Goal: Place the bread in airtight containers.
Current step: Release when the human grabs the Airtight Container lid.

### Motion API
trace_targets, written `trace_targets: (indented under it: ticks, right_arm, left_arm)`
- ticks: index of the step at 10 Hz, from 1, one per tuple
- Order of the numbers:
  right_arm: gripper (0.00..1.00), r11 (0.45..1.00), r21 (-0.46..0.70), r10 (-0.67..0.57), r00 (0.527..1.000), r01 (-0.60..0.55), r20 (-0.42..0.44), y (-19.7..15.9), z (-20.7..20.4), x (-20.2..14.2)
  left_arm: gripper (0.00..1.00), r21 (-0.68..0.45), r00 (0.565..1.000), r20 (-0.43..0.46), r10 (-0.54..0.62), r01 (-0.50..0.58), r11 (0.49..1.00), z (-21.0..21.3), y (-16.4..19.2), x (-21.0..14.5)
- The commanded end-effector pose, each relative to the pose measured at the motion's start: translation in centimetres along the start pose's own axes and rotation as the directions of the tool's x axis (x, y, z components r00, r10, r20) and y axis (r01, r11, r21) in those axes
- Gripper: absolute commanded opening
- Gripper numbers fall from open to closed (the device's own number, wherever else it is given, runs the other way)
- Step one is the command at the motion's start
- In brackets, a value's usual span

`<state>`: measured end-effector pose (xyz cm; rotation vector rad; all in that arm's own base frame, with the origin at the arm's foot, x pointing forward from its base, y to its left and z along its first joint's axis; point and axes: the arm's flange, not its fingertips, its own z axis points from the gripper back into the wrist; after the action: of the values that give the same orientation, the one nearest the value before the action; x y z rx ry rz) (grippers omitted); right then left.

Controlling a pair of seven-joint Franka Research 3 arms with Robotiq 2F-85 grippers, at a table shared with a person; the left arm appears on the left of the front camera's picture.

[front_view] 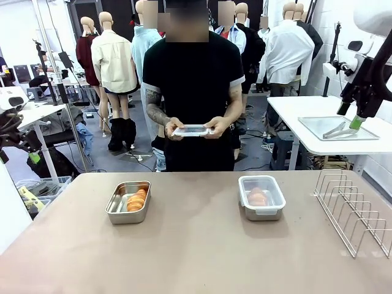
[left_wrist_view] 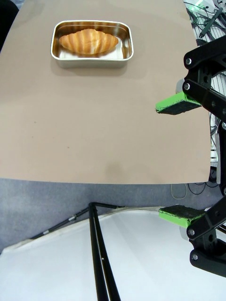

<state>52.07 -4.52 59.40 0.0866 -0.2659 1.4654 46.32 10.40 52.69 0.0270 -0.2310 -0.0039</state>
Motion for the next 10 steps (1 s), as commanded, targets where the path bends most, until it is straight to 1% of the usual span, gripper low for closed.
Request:
trace_targets:
  ticks: [1,10]
  right_arm:
    - [1.00,1.000,0.012,0.003,1.000,-0.003,-0.008,-0.19,0.16,0.21]
    - [1.00,1.000,0.012,0.003,1.000,-0.003,-0.008,-0.19,0.16,0.21]
  left_arm:
    - [1.00,0.016,1.000,-0.002,0.015,-0.015,1.000,0.16,0.00,-0.12]
    - [1.00,0.016,1.000,-0.002,0.015,-0.015,1.000,0.16,0.00,-0.12]
